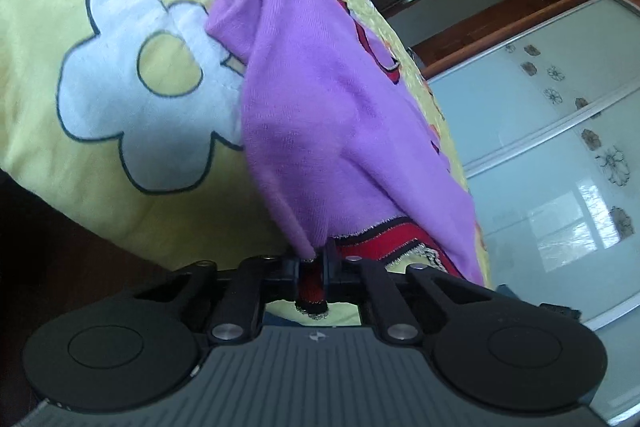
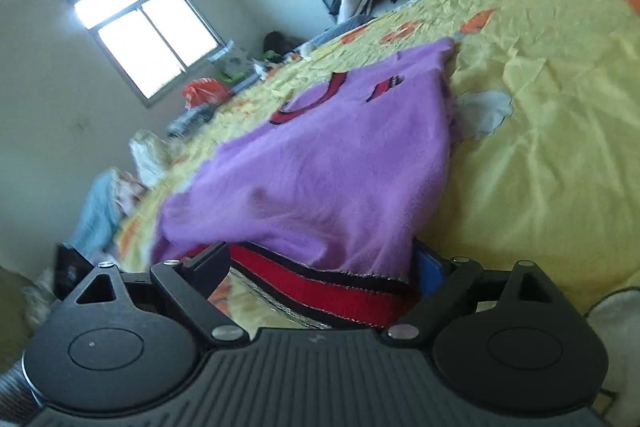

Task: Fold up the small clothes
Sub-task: 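Close both tools on the red-striped hem, then lift the hem with both tools and fold it over toward the collar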

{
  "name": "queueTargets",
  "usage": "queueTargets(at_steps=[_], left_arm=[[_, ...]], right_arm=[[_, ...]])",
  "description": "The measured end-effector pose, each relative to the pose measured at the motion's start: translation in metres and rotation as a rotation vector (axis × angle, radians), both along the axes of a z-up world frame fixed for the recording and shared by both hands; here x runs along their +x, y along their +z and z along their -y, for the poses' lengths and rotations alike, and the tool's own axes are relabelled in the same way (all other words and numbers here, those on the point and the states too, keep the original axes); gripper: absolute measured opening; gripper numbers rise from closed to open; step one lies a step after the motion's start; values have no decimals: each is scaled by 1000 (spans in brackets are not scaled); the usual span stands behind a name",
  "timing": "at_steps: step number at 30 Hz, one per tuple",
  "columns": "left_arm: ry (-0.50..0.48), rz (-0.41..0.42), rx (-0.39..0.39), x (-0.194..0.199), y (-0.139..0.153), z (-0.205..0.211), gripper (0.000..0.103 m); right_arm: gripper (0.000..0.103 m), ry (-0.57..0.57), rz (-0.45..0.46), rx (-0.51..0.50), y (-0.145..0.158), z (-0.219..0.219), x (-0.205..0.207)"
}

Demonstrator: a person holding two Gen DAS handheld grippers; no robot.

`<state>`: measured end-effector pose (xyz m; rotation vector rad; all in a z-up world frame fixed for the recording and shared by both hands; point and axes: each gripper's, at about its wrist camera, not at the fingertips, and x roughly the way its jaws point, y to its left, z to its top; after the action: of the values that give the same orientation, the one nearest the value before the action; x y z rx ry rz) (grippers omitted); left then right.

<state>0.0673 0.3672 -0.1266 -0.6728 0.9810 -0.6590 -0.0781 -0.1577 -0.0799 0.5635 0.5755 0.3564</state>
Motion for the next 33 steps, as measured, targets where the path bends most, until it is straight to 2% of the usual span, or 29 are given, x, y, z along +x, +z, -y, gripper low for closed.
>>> queueTargets(at_steps=[1,2,4,8,15,18,23,24,26,29,30,33], left_arm=[[4,0,0,-2,1,0,9],[7,1,-2,-3,2,0,8],[12,9,0,-7,4,-1,7],[28,39,-12,-15,9,-9,5],[67,121,-31,-35,31,-30,3],[70,166,-38,-46,43,-37,3],[82,213,-99,-63,60,-51,3],[85,221,-112,-67,63,-55,3],[93,228,-100,-74,66,-61,3],[108,195,-107,-83,55,-67,3],[114,174,-105,-85,49,-69,3],[130,127,-122,-93,35,-71,3]], right_arm=[[72,-20,7,-17,0,-1,-2],[6,-38,-3,-39,-2,-2,-3],[6,-51,-21,21,-13,2,-3],[6,-86,12,93,-18,6,-14],[5,-59,121,298,-2,11,-39],[5,-51,165,344,8,12,-52],[6,-55,209,438,21,19,-72],[6,-62,211,431,23,20,-76],[6,-82,177,402,18,22,-79],[6,-118,83,386,-10,24,-82],[6,-128,64,413,-20,26,-84],[6,-143,64,420,-22,27,-89]])
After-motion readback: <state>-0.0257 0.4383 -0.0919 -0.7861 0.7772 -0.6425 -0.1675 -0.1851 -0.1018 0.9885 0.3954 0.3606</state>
